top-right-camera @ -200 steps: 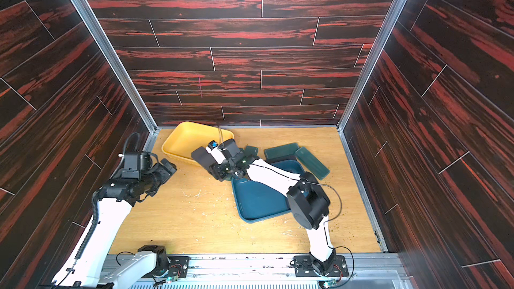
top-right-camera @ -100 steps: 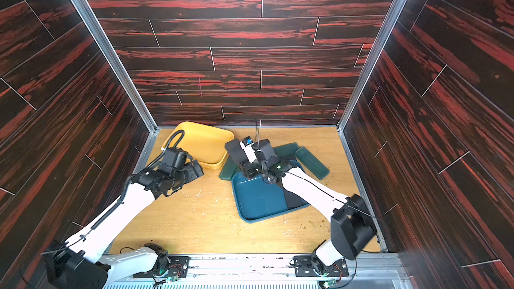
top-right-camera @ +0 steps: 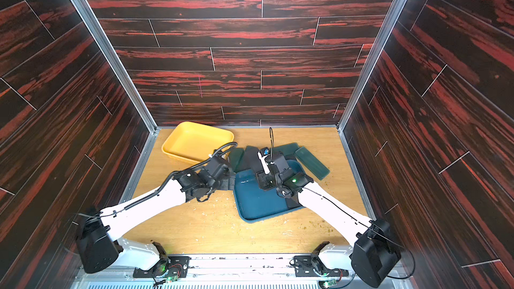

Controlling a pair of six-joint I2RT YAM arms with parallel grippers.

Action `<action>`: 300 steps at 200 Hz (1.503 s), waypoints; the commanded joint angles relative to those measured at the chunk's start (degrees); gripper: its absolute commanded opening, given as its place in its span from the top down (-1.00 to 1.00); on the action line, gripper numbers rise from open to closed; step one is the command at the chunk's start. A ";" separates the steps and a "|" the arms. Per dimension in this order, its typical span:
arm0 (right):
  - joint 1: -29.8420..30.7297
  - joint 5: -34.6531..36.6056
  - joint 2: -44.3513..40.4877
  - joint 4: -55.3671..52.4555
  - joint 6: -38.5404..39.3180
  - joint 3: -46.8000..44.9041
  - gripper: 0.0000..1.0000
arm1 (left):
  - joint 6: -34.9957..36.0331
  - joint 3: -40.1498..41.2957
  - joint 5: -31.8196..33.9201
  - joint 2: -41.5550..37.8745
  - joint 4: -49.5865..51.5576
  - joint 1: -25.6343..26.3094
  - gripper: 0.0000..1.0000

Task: Place the pencil cases by color into the storage box
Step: Place the pencil case at the storage box.

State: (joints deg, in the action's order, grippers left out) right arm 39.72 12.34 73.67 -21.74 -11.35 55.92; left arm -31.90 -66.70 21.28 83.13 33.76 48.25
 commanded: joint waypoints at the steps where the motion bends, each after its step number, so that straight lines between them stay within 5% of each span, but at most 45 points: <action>1: -0.26 2.13 -3.35 -3.43 -3.60 -1.18 -0.08 | 5.84 -1.52 2.64 1.20 -2.68 2.66 -0.97; 143: -0.35 2.34 -8.73 -13.18 -9.65 -5.39 -0.08 | 26.76 25.76 -18.90 -21.18 -29.01 5.98 -1.00; 300: -3.61 -0.37 -1.14 -9.20 -8.08 -7.66 -0.08 | 28.13 25.12 -21.80 -15.33 -29.63 5.54 -1.00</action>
State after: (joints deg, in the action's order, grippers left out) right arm 36.82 12.67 70.54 -33.47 -20.29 49.17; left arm -4.27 -41.04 -0.03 67.18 5.23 54.02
